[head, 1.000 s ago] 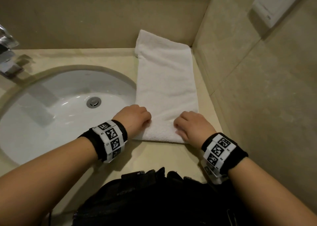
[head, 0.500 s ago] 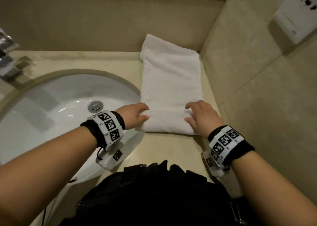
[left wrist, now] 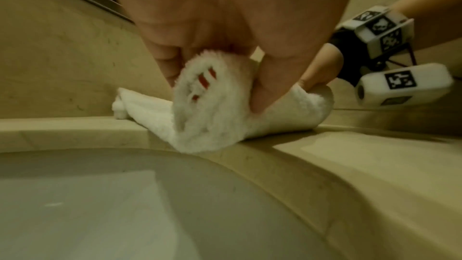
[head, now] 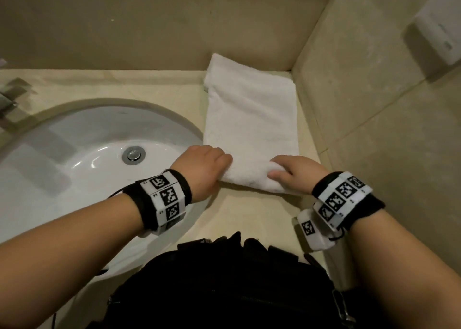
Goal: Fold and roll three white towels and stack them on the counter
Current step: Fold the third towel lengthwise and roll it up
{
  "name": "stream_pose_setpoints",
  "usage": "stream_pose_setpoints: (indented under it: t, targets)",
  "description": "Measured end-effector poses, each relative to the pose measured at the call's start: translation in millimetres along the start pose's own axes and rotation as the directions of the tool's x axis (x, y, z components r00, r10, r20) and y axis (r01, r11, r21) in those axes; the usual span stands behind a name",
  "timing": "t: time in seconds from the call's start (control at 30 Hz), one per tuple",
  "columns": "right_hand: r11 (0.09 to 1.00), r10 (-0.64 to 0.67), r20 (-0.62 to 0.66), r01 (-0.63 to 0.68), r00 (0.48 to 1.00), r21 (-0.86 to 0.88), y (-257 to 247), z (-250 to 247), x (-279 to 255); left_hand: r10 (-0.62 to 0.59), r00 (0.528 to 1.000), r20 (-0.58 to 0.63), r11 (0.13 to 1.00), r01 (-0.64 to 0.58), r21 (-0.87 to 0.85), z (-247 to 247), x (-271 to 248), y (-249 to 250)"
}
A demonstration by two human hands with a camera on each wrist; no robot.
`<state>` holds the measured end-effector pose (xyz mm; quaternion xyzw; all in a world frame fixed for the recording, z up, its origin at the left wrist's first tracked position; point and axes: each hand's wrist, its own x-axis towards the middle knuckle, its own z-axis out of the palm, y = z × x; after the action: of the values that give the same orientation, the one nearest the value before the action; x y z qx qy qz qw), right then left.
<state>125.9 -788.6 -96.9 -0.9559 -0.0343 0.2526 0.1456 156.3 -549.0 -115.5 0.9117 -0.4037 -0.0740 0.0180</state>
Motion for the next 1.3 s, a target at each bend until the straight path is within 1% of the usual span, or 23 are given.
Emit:
stream_pose_setpoints:
  t: [0.1,0.13,0.2,0.27,0.33,0.37,0.43,0.5,0.53,0.57,0.63,0.7,0.77,0.8,0.87,0.97,1.0,1.03,1.1,1.13,1.2,1.23,1.3]
  targets:
    - [0.982,0.086,0.002,-0.085,0.996,0.168,0.1,5.4,-8.8,-0.045,0.996,0.077,0.978,0.059,-0.202,-5.6,-0.2,5.2]
    - [0.99,0.077,-0.073,-0.067,0.994,0.127,-1.7,8.1,-15.1,-0.068,0.988,0.139,0.96,0.103,-0.26,-6.6,-0.3,8.4]
    - [0.997,-0.05,-0.226,0.036,0.973,-0.066,-5.0,17.0,-28.8,-0.125,0.949,0.288,0.909,0.226,-0.35,-5.7,-0.3,14.0]
    - [0.958,-0.195,-0.195,0.144,0.961,-0.246,-9.8,31.9,-46.7,-0.174,0.903,0.392,0.821,0.353,-0.448,-5.4,-1.7,19.3]
    - [0.928,-0.223,-0.142,0.166,0.964,-0.334,-12.1,47.6,-59.4,-0.196,0.881,0.431,0.773,0.409,-0.486,-5.8,-4.0,23.9]
    - [0.934,-0.203,-0.151,0.145,0.968,-0.326,-12.6,52.7,-61.5,-0.198,0.878,0.436,0.779,0.411,-0.474,-5.1,-5.0,25.1]
    - [0.971,-0.142,-0.186,0.1,0.972,-0.218,-14.1,54.5,-63.5,-0.185,0.899,0.397,0.856,0.346,-0.384,-4.8,-13.1,30.9]
    - [0.993,-0.085,-0.122,0.074,0.989,-0.093,-14.6,52.0,-60.5,-0.135,0.966,0.218,0.965,0.178,-0.193,-2.5,-26.2,37.8]
    - [0.998,-0.062,-0.066,0.06,0.996,-0.036,-14.9,49.9,-58.8,-0.065,0.991,0.119,0.994,0.075,-0.081,0.2,-33.4,41.4]
    - [0.999,-0.049,-0.018,0.049,0.999,0.01,-14.2,48.6,-57.5,0.009,0.997,0.08,1.0,-0.01,0.008,2.7,-41.0,45.8]
    - [0.997,-0.038,0.013,0.037,0.999,0.065,-13.4,47.4,-54.4,0.073,0.994,0.076,0.994,-0.079,0.069,9.4,-50.6,51.3]
    - [0.997,-0.061,-0.079,0.064,0.995,0.035,-13.6,47.2,-57.2,0.054,0.998,0.012,0.999,-0.054,0.01,12.7,-48.1,53.5]
    - [0.987,-0.141,-0.252,0.116,0.958,-0.11,-11.6,52.9,-69.4,-0.009,1.0,-0.021,0.998,0.007,-0.06,11.3,-38.1,52.1]
    - [0.972,-0.182,-0.286,0.129,0.941,-0.197,-9.4,57.2,-76.5,-0.033,0.999,-0.008,0.995,0.032,-0.098,9.2,-32.2,49.7]
    - [0.958,-0.193,-0.284,0.117,0.939,-0.263,-4.6,65.2,-85.2,-0.062,0.995,0.075,0.983,0.074,-0.17,3.7,-21.6,42.9]
    - [0.994,-0.076,-0.302,0.047,0.95,-0.102,-1.8,58.2,-74.9,-0.099,0.964,0.248,0.959,0.159,-0.235,-3.5,-10.2,34.5]
    - [0.998,-0.048,-0.282,0.036,0.958,-0.05,-1.2,53.2,-67.7,-0.114,0.958,0.262,0.961,0.174,-0.216,-5.4,-10.3,34.1]
    - [0.999,-0.035,-0.239,0.03,0.97,-0.024,0.0,48.2,-60.9,-0.119,0.971,0.209,0.976,0.154,-0.157,-5.7,-12.1,34.4]
    - [1.0,-0.002,-0.128,0.005,0.992,0.023,3.4,38.1,-49.8,-0.037,0.999,0.025,0.998,0.036,0.051,1.1,-16.7,34.5]
    - [0.998,0.013,-0.079,-0.009,0.997,0.056,5.2,33.1,-44.0,0.018,1.0,-0.015,0.99,-0.015,0.143,4.8,-18.3,34.1]
    - [0.995,0.026,-0.014,-0.024,1.0,0.092,5.9,26.0,-33.5,0.016,1.0,0.011,0.977,-0.018,0.213,11.0,-18.1,30.1]
    - [0.996,0.031,-0.023,-0.029,0.999,0.079,4.7,23.5,-28.7,-0.004,0.999,0.041,0.976,-0.005,0.22,11.7,-13.4,25.7]
    - [0.999,0.024,-0.182,-0.028,0.983,-0.019,2.9,24.9,-27.3,-0.007,0.994,0.105,0.99,-0.008,0.139,9.9,1.6,15.4]
